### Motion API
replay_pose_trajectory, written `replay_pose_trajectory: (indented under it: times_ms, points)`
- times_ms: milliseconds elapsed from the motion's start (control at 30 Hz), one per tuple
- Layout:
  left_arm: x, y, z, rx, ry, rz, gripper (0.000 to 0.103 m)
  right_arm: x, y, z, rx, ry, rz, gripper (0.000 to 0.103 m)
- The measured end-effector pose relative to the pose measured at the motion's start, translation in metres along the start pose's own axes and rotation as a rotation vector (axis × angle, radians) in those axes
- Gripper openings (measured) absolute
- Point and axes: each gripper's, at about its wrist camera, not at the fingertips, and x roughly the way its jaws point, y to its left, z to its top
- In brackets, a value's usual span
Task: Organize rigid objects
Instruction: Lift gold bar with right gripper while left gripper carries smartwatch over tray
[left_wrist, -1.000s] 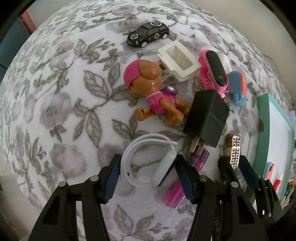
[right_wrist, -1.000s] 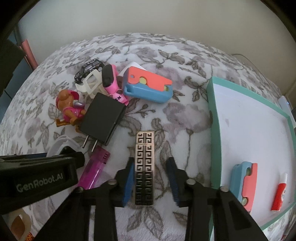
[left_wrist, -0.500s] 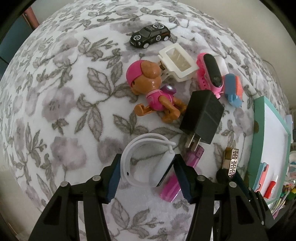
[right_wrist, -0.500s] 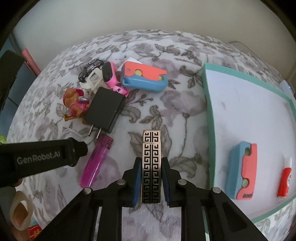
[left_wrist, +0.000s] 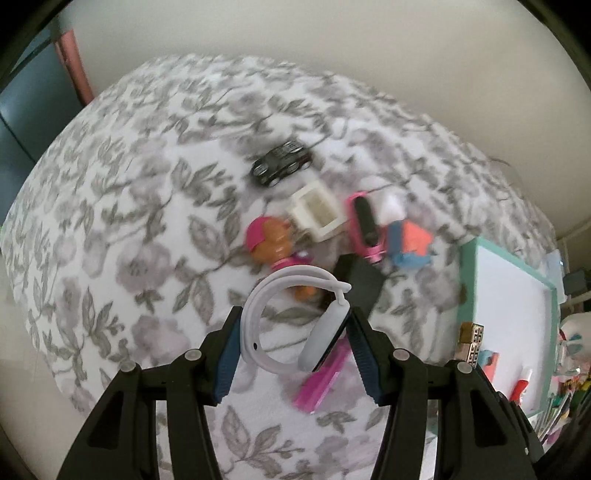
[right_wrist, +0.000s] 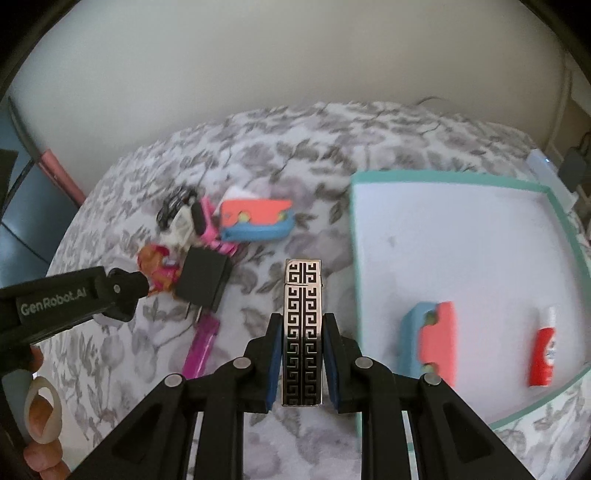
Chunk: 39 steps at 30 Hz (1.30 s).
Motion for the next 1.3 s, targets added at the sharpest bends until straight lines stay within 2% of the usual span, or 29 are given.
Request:
replay_pose_trajectory:
  times_ms: [300,467,600,733,1200,1300]
  points:
    - [0.002,-0.068,0.001,0.154,-0.069,-0.028,0.057,-0.01,-0.058,0.013,0.109,-0.042,-0.062,0.022]
    - [0.004,-0.109,-0.003,0.236,-0.071,-0.111,0.057,-0.014,-0.091,0.017,0.178,-0.047,-0.103,0.022]
    - [0.01,-0.134,-0.008,0.292,-0.083,-0.136,0.057,-0.011,-0.11,0.018,0.193,-0.032,-0.168,0.022]
    - [0.021,-0.154,-0.009,0.325,-0.053,-0.146,0.057,-0.007,-0.129,0.017,0.243,-0.012,-0.19,0.022]
    - [0.041,-0.202,-0.009,0.385,-0.047,-0.217,0.058,0.0,-0.161,0.017,0.295,0.013,-0.249,0.022]
    - [0.047,-0.208,-0.016,0.416,-0.044,-0.199,0.058,0.001,-0.164,0.016,0.303,0.019,-0.253,0.022]
